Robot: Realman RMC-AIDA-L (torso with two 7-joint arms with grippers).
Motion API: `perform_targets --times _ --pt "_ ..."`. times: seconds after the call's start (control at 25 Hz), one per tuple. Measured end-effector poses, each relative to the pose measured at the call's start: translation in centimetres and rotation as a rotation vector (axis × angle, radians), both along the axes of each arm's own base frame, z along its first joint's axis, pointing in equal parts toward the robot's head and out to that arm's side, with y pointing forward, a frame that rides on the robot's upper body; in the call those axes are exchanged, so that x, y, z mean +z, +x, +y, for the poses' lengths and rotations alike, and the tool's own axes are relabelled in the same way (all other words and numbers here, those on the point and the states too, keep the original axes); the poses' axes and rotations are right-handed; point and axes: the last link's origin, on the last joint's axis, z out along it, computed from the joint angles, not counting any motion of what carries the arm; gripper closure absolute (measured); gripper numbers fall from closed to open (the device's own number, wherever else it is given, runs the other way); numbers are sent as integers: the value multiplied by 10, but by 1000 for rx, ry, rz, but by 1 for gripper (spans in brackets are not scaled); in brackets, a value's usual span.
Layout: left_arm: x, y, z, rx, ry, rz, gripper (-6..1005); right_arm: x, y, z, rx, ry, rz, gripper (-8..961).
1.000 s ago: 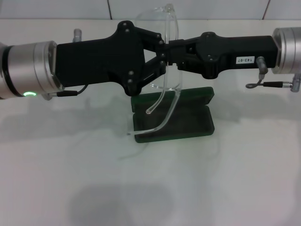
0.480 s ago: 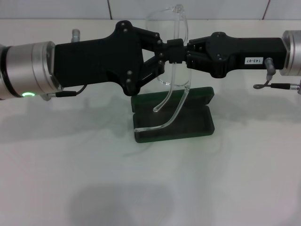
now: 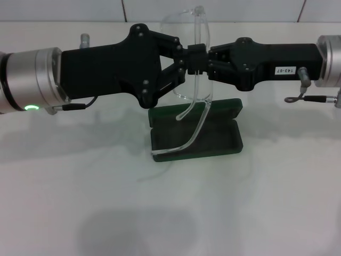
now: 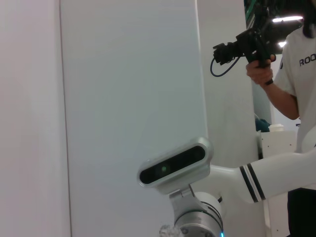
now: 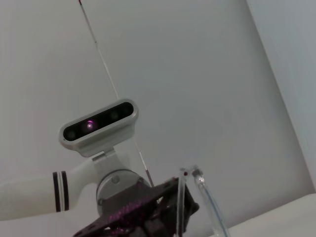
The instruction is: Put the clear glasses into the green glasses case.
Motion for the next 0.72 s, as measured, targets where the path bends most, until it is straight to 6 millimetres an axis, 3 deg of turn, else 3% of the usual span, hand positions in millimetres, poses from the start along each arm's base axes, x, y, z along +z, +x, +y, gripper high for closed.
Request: perform_targets --times 0.72 --pt "-1 -1 0 1 8 -5 949 -2 -4 -4 26 -31 10 850"
